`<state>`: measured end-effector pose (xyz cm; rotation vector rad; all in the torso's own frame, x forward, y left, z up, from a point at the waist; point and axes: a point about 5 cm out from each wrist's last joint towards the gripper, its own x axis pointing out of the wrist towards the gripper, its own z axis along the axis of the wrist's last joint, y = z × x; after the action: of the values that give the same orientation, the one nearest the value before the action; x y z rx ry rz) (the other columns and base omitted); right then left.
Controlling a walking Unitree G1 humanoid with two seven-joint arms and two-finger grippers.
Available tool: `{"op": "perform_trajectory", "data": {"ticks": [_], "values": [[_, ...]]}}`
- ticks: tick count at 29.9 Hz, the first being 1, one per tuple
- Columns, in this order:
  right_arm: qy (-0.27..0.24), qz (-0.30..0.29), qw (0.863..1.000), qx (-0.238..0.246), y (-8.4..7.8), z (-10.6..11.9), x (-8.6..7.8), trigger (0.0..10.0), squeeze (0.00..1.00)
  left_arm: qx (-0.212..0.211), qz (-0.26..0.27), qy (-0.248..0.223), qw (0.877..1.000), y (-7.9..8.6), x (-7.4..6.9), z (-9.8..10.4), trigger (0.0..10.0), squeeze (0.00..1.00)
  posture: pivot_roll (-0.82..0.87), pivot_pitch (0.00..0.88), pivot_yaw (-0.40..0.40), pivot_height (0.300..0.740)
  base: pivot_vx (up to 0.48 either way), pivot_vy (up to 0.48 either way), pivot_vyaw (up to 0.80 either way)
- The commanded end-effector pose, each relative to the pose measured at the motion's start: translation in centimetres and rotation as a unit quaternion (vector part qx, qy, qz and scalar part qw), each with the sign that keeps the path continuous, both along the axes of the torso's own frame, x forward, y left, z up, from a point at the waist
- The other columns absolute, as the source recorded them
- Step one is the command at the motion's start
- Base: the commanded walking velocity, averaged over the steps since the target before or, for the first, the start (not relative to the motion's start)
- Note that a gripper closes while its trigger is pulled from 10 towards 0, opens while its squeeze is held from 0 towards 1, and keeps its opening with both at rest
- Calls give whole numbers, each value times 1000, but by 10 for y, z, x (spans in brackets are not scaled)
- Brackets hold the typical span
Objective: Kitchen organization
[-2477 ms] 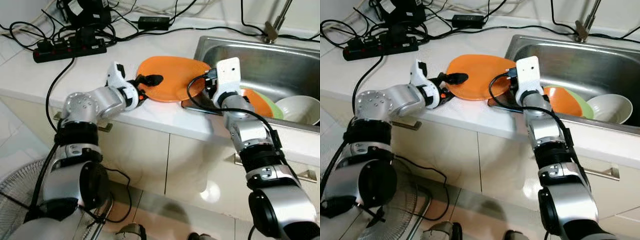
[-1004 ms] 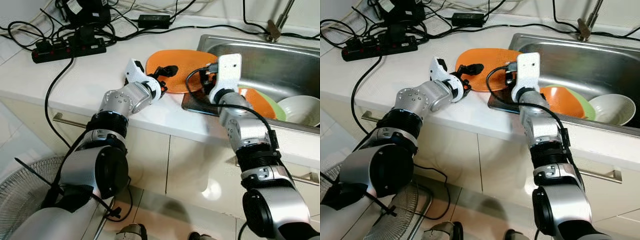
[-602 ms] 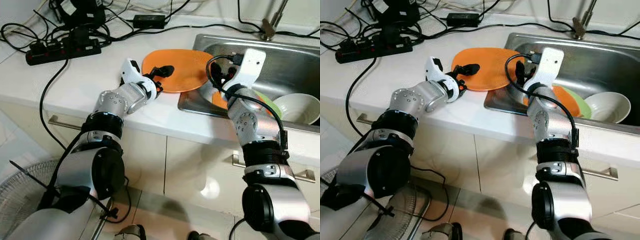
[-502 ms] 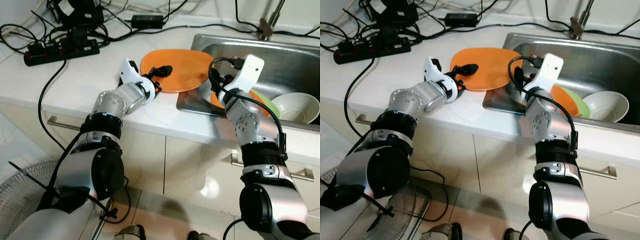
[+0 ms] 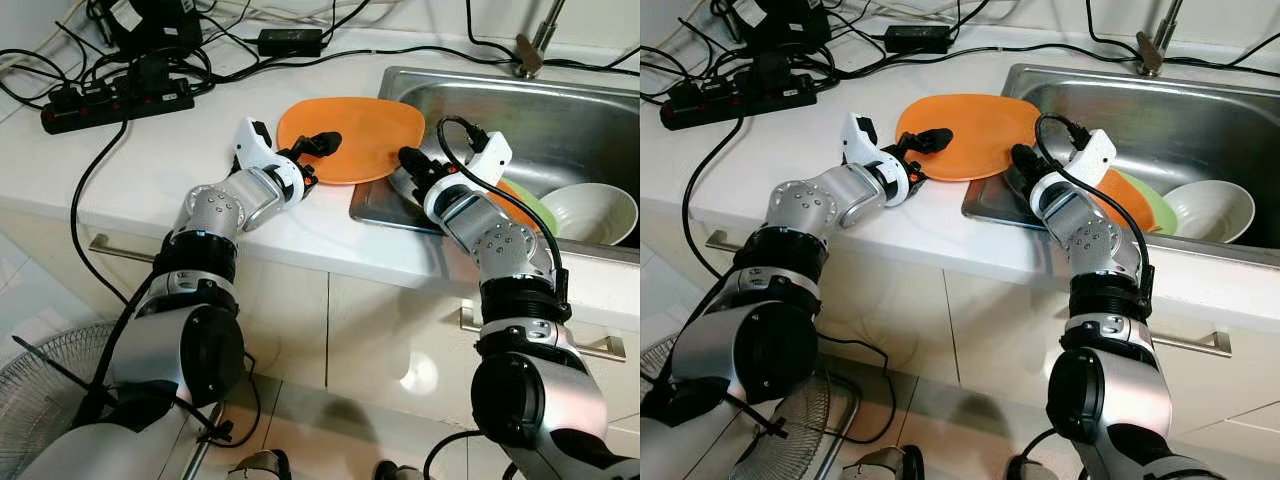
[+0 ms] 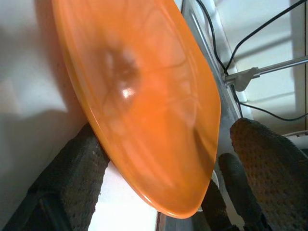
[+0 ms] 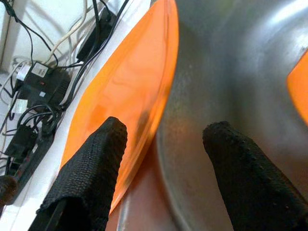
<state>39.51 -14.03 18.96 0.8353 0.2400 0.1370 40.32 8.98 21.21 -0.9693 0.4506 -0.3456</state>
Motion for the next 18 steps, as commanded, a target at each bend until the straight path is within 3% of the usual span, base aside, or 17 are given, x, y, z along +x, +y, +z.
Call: {"op": "perform_trajectory", "data": {"ticks": [1,11,18], "values": [[2,12,1000,9,5,3,2,10000,0,33,4,57,998,7,-7,-31,10000,0,127,122,36,740,0,0,0],[-7,25,999,23,14,5,4,10000,0,40,-4,48,998,6,-10,-33,10000,0,134,122,31,740,0,0,0],[-61,35,996,59,21,20,6,10000,0,38,-10,44,998,3,-12,-34,10000,0,139,122,29,740,0,0,0]]}}
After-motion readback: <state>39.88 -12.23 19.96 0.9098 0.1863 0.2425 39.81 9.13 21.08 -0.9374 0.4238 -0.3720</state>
